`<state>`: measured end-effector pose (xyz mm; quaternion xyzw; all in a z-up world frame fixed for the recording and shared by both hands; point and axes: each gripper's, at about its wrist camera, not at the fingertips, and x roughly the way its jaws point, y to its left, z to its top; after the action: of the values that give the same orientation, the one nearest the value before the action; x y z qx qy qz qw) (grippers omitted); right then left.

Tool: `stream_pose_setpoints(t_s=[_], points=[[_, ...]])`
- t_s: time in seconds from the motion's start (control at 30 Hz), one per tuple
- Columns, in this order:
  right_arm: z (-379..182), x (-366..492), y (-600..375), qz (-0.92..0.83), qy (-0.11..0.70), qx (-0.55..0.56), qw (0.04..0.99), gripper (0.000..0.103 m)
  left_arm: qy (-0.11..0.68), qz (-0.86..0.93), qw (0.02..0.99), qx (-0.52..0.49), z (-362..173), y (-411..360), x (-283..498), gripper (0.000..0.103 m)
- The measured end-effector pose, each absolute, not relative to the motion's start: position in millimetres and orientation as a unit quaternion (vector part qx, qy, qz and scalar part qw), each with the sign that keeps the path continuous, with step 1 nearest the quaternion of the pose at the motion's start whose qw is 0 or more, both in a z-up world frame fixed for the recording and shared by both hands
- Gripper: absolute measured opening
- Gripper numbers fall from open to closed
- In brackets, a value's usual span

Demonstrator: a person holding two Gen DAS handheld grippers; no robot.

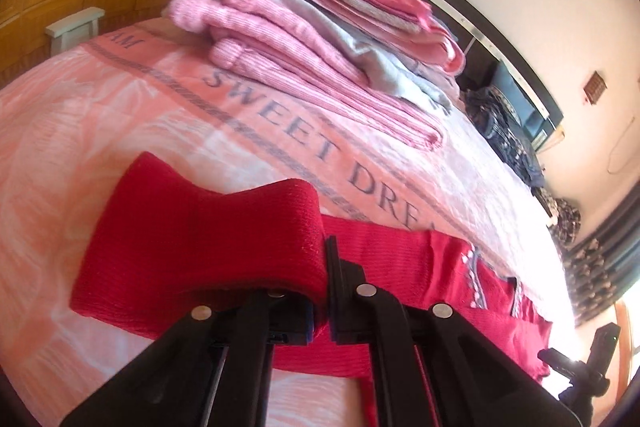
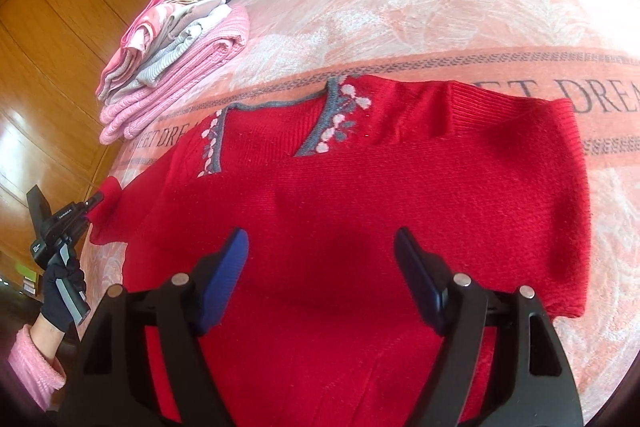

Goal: Fold small clothes
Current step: 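Fold the held sleeve across the body with the left tool and release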

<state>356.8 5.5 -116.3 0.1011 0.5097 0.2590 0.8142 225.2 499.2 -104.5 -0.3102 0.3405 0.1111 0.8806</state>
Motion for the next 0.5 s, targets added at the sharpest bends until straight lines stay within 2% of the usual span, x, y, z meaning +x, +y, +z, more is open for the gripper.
stream_pose_setpoints(t_s=[0.5], points=[[-127.8, 350.1, -69.0, 0.237, 0.521, 0.129, 0.810, 0.074, 0.393, -0.038, 0.887, -0.238, -98.7, 307.8, 282.1, 0.004]])
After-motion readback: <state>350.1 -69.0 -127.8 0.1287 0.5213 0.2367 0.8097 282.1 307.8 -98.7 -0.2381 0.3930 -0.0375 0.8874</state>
